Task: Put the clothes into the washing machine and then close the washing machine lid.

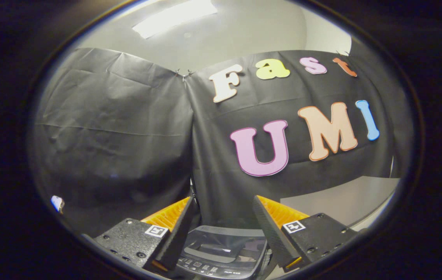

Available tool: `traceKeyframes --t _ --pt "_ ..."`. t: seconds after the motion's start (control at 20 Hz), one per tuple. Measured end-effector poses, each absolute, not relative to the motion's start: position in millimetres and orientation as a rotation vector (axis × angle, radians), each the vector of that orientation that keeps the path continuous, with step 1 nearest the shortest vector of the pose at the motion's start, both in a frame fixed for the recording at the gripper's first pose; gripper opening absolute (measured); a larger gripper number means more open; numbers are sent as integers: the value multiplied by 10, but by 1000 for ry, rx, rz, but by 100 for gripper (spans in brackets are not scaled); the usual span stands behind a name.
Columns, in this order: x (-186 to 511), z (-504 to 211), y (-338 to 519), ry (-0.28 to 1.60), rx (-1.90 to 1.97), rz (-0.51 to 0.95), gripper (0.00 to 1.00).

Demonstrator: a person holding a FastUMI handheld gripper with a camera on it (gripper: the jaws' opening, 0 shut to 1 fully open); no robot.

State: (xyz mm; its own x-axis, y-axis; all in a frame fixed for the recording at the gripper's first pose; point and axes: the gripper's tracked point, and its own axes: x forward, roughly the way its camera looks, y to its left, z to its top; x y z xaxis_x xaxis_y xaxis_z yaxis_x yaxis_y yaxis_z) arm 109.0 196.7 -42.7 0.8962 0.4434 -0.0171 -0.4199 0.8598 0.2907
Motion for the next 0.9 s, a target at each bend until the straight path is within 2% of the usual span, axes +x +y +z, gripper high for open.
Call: traceKeyframes --t 0.9 --pt "637 -942 393 58 194 193 92"
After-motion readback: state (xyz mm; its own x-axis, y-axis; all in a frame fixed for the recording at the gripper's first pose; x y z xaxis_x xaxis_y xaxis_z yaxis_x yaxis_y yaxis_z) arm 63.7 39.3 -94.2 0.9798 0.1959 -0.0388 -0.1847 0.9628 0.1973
